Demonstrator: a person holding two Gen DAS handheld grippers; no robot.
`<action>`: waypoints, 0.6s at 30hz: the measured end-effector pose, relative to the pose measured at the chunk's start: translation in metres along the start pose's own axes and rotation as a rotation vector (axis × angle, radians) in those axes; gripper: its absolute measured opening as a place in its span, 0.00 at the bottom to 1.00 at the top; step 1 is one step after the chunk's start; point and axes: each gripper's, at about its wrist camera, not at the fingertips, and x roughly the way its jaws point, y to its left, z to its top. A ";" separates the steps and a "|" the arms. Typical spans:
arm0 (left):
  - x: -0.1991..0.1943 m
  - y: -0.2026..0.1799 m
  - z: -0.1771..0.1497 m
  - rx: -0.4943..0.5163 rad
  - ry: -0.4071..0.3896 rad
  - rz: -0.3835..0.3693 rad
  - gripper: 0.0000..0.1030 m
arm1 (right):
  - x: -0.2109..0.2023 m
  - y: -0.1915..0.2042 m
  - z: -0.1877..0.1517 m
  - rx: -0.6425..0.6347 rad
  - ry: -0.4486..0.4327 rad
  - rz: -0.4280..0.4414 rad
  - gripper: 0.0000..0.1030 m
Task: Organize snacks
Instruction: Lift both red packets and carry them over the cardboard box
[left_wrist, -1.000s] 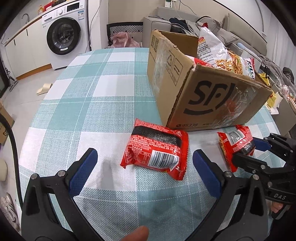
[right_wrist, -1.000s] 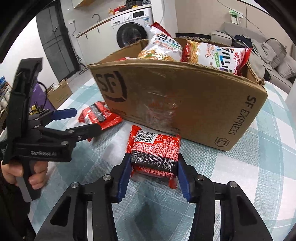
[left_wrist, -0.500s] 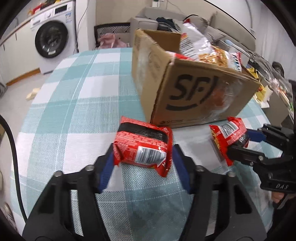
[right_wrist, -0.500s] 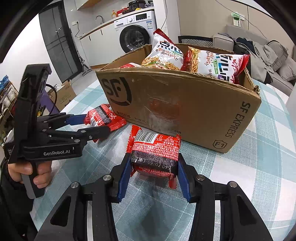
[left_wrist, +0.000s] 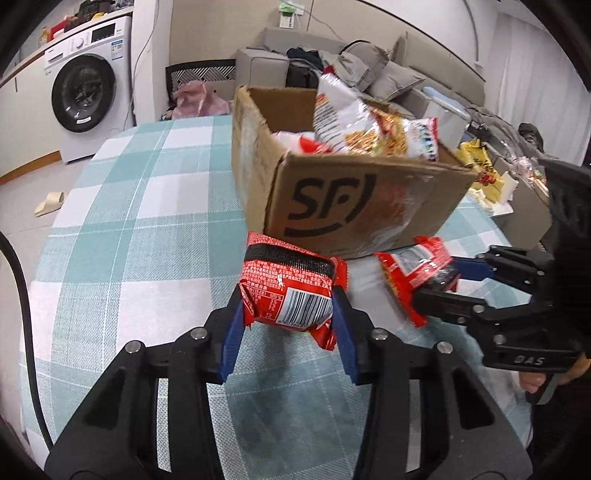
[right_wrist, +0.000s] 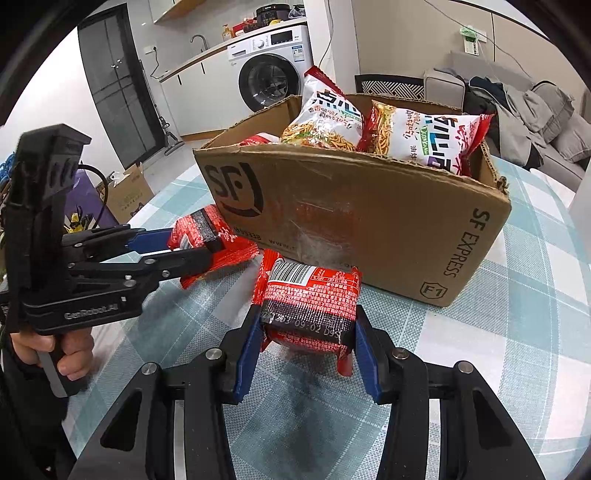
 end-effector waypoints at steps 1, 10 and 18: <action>-0.003 -0.001 0.001 0.003 -0.006 -0.002 0.40 | -0.001 0.000 0.000 0.000 -0.002 0.002 0.46; -0.017 -0.002 0.003 0.008 -0.025 -0.020 0.40 | -0.010 0.003 0.001 -0.002 -0.012 0.020 0.46; -0.043 -0.002 0.008 0.009 -0.070 -0.043 0.40 | -0.015 0.007 0.005 -0.014 -0.027 0.035 0.46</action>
